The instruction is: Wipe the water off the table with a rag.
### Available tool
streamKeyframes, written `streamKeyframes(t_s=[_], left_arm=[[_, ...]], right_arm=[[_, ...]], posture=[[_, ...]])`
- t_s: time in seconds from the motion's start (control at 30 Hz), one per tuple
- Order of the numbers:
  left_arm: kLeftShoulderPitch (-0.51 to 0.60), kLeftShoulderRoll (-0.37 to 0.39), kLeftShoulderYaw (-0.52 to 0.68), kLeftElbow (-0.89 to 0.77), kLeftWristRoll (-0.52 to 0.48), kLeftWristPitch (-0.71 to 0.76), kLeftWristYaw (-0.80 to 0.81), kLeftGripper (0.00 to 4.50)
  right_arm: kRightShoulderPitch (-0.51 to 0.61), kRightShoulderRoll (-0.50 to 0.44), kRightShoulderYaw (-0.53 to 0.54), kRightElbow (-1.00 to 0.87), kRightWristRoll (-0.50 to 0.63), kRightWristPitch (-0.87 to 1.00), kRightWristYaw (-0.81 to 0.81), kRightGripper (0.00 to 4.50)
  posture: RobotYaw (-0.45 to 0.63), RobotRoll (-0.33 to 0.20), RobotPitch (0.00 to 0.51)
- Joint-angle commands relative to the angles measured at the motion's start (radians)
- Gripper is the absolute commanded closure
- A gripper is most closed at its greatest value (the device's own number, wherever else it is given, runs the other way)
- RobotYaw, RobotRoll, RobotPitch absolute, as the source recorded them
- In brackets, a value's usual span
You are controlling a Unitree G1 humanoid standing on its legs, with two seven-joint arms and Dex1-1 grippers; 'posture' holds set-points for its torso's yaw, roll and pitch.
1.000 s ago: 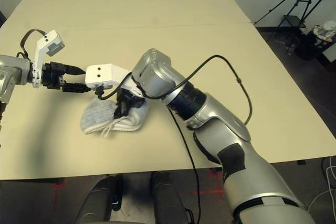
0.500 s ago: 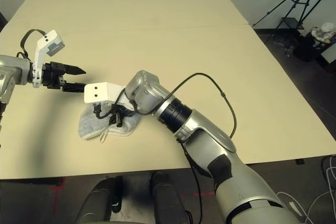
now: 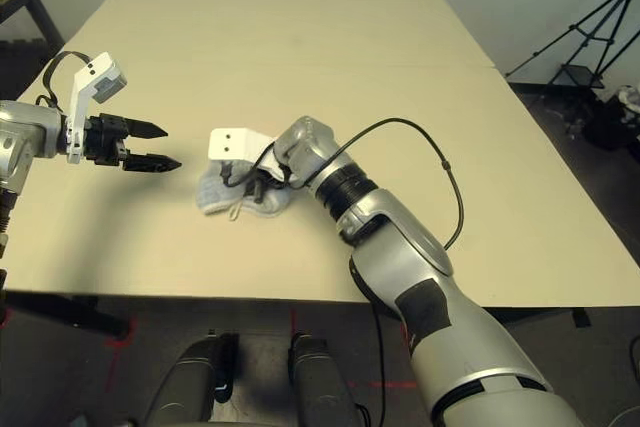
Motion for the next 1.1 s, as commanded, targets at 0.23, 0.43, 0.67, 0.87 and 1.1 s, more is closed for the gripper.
streamKeyframes(t_s=[0.23, 0.43, 0.67, 0.87, 1.1], left_arm=[[0.003, -0.004, -0.003, -0.003, 0.004, -0.005, -0.003, 0.0], [0.017, -0.01, 0.005, -0.006, 0.0, -0.007, 0.011, 0.0], [-0.011, -0.043, 0.019, 0.043, 0.003, -0.05, 0.05, 0.0], [-0.058, -0.075, 0.047, 0.115, 0.01, -0.117, 0.111, 0.0], [-0.103, -0.111, 0.097, 0.205, 0.011, -0.214, 0.203, 0.0]], right_arm=[[-0.048, -0.132, -0.101, 0.315, -0.124, -0.03, -0.507, 4.3], [-0.043, -0.194, -0.296, 0.337, -0.026, 0.04, -0.55, 4.3], [-0.061, -0.226, -0.392, 0.235, -0.001, 0.209, -0.522, 4.3], [0.017, -0.329, -0.44, -0.145, 0.008, 0.51, -0.463, 4.3], [0.185, -0.503, -0.523, -0.425, 0.024, 0.655, -0.435, 4.3]], posture=[[0.04, 0.0, 0.206], [0.03, 0.0, 0.21], [0.02, 0.0, 0.216], [0.0, 0.0, 0.22], [0.0, 0.0, 0.22]])
